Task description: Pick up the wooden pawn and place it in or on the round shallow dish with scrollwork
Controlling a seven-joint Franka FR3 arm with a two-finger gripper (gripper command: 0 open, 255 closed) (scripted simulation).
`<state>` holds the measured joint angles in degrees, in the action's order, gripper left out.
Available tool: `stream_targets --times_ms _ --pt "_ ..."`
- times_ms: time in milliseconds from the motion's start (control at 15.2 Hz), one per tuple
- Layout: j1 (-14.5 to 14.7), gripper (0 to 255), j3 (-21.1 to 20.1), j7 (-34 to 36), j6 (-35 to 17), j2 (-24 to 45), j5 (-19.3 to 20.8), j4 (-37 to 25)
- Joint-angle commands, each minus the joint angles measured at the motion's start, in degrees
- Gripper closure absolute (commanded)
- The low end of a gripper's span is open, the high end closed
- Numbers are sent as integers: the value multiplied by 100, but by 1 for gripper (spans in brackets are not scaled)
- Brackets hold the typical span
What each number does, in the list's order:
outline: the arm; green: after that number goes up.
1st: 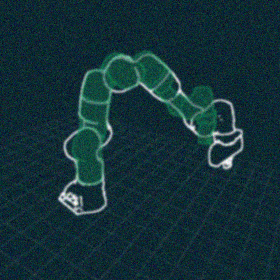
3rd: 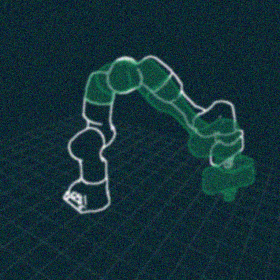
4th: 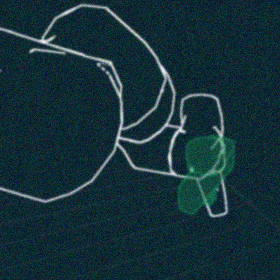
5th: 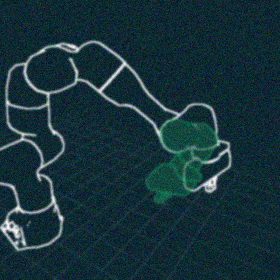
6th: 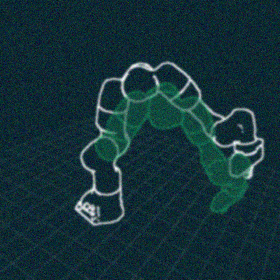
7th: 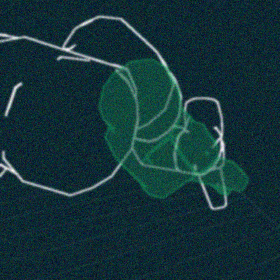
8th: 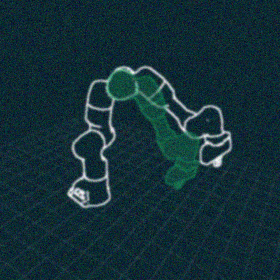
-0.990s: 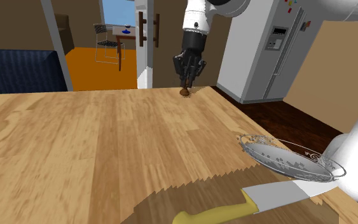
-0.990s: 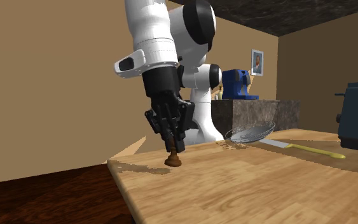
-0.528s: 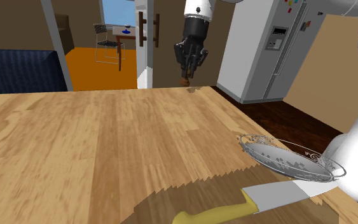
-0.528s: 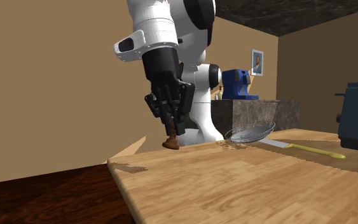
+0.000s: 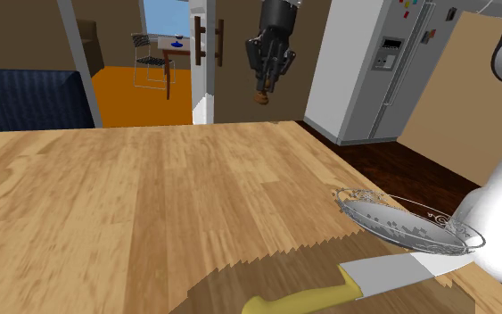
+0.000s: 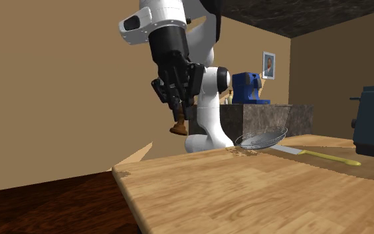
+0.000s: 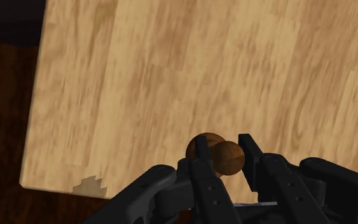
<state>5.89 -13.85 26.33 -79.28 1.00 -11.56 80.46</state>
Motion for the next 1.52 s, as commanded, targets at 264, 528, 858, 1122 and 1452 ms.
stream_targets --times_ms 264,528,858,1122,1452 --pt "28 255 -23 144 533 294 46 -833" --pt "69 255 -69 244 341 -638 -185 237" --pt "182 255 -144 436 281 -1651 -464 1232" --pt "304 255 -224 643 331 -2381 -691 1838" --pt "482 255 -352 972 481 -3211 -991 2408"
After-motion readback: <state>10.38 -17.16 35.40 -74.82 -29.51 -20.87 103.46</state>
